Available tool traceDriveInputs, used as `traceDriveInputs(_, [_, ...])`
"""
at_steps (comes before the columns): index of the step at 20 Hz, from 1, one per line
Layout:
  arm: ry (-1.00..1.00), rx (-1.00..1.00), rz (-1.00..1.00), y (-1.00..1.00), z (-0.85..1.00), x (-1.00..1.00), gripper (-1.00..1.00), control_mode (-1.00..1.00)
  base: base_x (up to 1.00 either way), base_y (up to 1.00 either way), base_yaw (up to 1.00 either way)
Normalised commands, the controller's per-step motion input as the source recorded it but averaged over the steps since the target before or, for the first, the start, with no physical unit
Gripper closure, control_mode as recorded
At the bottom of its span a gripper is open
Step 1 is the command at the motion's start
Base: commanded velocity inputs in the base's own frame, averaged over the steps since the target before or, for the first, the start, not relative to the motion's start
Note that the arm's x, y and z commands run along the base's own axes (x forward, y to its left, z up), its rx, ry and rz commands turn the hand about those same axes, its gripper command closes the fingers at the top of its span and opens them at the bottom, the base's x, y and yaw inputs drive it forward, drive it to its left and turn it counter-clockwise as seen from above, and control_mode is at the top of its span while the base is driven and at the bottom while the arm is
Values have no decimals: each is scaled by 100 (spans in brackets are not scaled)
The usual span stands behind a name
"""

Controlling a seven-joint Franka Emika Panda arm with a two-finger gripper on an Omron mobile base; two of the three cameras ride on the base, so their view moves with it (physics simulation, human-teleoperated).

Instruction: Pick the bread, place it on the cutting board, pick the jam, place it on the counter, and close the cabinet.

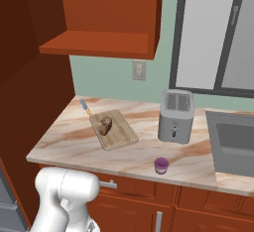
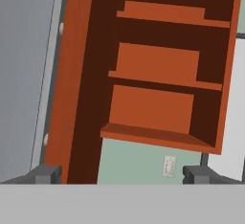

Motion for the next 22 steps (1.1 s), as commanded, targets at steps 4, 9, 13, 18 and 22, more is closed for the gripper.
traceDriveInputs(4, [-3,0,1,22,-6,0,-100,-100,0,0,0])
traceDriveInputs(9, [-1,0,0,22,-4,0,-100,-100,0,0,0])
traceDriveInputs(13, [-1,0,0,20,-4,0,-100,-100,0,0,0])
traceDriveInputs(18, [-1,0,0,18,-2,0,-100,-100,0,0,0])
traceDriveInputs(22, [0,0,0,17,0,0,-100,-100,0,0,0])
